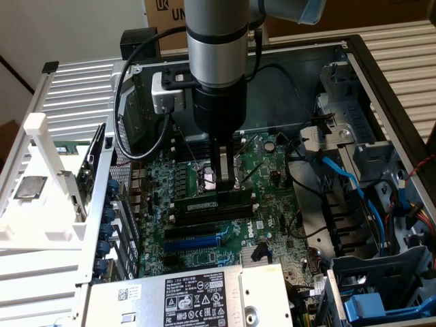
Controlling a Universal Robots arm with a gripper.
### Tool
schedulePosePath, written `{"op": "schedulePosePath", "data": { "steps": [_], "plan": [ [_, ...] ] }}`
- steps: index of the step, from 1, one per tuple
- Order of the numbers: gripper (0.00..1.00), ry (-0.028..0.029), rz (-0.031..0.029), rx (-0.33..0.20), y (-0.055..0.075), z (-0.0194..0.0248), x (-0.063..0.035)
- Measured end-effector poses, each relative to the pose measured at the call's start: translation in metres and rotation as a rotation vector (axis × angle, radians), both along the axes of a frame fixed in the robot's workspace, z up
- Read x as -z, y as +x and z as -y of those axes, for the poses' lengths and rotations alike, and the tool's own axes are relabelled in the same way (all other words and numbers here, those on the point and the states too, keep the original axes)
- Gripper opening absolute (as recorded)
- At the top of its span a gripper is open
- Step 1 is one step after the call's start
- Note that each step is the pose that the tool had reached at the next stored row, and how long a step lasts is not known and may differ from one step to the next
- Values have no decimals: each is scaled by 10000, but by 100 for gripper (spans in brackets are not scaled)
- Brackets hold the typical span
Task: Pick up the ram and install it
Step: 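Insert the ram into the slot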
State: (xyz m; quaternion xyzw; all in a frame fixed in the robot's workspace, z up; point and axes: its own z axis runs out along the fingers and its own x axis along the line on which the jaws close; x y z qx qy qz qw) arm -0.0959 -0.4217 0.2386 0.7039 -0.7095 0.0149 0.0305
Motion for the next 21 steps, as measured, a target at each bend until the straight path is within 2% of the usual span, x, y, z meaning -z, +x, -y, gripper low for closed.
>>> {"op": "schedulePosePath", "data": {
  "steps": [13, 17, 18, 21],
  "plan": [
    [12, 0, 0, 22, -1, -12, 19],
    [12, 71, 4, 23, -7, 6, 26],
    [12, 140, 5, 24, -7, 19, 27],
    [12, 151, 4, 24, -7, 20, 27]
  ]
}}
